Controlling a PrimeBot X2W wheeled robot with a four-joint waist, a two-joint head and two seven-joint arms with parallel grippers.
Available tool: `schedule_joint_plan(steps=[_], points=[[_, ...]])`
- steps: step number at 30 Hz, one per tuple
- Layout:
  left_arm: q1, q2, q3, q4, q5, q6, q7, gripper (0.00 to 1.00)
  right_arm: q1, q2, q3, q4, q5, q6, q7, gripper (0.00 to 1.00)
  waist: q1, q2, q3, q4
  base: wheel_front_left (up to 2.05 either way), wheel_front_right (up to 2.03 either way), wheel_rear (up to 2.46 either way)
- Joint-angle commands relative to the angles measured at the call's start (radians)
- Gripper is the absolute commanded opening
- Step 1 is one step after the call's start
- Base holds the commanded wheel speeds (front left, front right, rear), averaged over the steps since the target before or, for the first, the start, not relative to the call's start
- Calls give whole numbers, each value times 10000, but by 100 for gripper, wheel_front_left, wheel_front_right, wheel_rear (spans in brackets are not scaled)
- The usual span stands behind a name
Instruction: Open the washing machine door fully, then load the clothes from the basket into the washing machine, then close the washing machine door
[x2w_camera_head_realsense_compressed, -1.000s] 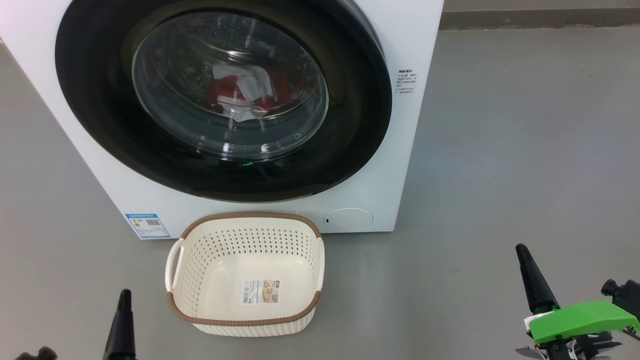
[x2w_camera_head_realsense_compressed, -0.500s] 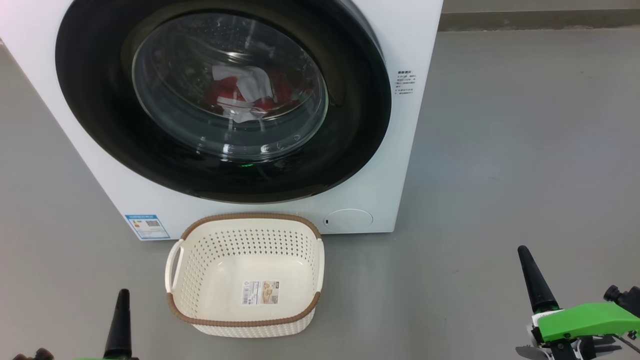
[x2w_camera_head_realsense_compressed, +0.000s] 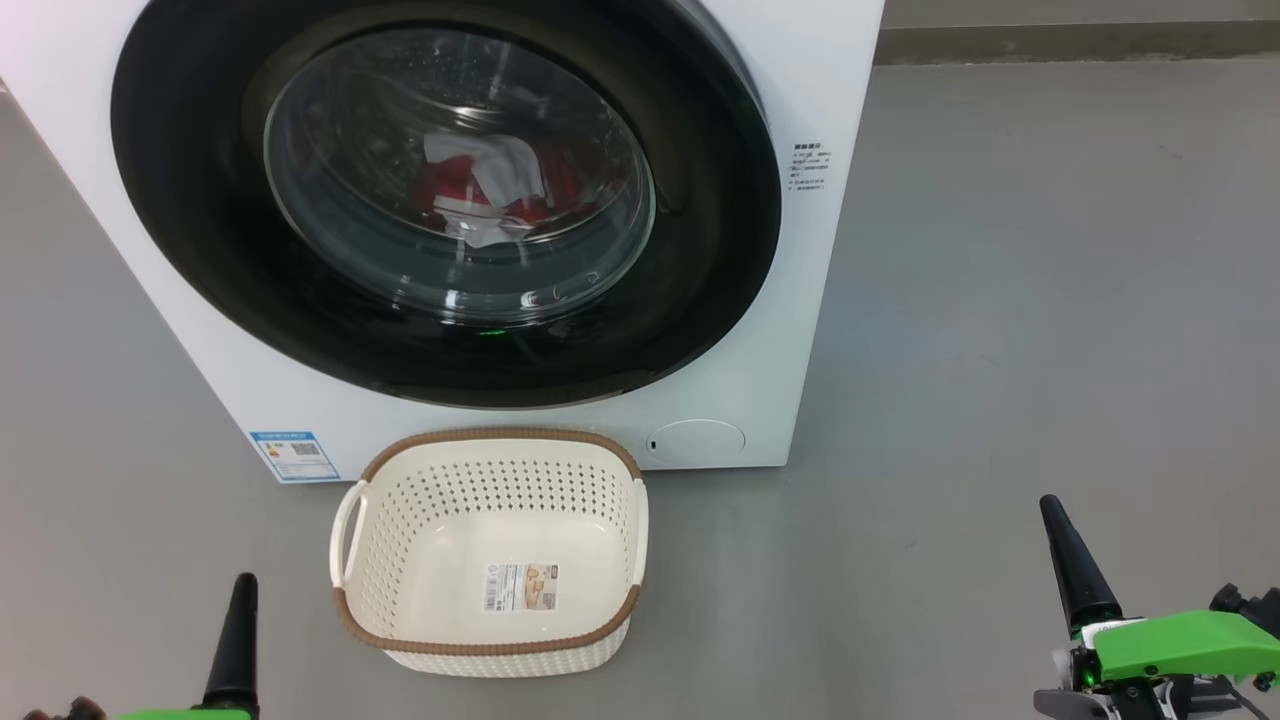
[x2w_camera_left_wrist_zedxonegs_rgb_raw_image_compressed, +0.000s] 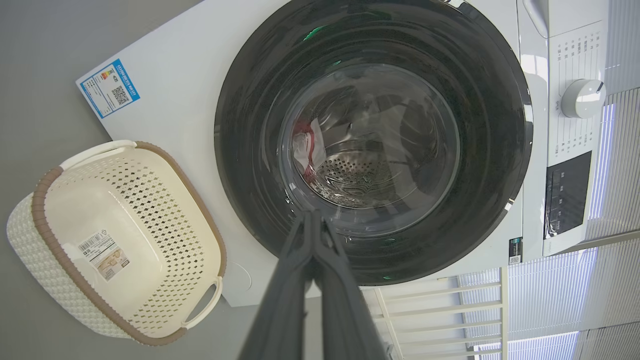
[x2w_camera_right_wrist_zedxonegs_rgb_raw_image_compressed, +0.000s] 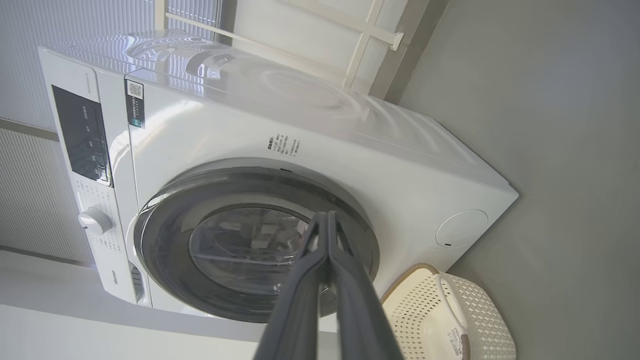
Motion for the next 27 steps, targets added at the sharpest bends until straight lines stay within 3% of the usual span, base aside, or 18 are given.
schedule_joint_plan(steps=[1, 27], points=[[-455, 129, 306, -174, -246, -28, 88, 0, -228, 3, 111, -224, 234, -8, 87, 0, -1, 0, -2, -1, 0, 0, 0], [-798, 49, 621, 214, -2511, -34, 799, 0, -221, 400, -351, -145, 2396, -13, 800, 0, -1, 0, -49, -20, 0, 0, 0]])
